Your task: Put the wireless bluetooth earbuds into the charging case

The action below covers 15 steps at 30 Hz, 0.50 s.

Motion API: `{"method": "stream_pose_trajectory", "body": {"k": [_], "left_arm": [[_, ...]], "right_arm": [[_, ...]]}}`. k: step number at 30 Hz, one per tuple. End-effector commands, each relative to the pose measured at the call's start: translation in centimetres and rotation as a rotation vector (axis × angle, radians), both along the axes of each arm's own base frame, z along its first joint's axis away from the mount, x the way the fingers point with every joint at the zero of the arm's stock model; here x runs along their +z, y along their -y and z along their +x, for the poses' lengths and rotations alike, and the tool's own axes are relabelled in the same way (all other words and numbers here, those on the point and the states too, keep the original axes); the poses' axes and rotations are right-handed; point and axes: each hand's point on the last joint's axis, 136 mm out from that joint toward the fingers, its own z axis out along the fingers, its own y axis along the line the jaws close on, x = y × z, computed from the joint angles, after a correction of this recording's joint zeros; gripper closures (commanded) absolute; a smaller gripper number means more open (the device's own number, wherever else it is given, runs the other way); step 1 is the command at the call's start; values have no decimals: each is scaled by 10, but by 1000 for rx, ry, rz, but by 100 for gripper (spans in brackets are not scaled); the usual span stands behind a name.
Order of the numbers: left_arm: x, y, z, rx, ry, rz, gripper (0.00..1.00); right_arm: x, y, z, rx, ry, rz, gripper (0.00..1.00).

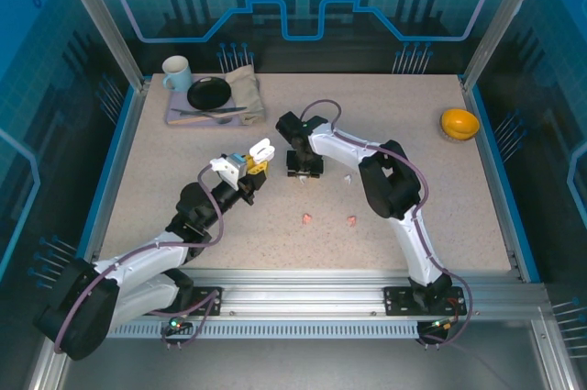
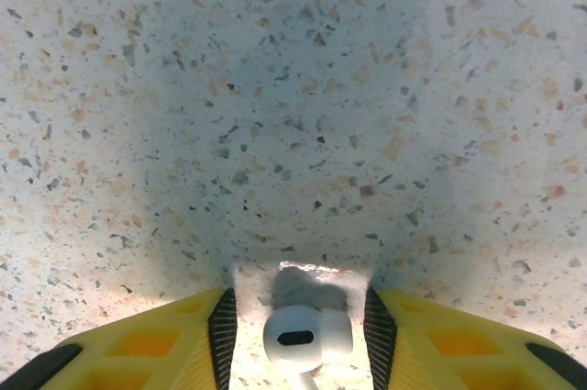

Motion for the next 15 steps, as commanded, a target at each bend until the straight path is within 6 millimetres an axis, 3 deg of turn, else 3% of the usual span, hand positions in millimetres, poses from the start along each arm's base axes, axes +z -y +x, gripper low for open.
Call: {"method": "stream_pose_trajectory", "body": {"k": [1, 15], "left_arm": [[8, -2, -3, 3, 48, -2, 100], [8, -1, -2, -2, 45, 0, 100]], "right_arm": [[-6, -3, -4, 20, -26, -6, 57], [-9, 3, -13, -1, -48, -24, 59]]}}
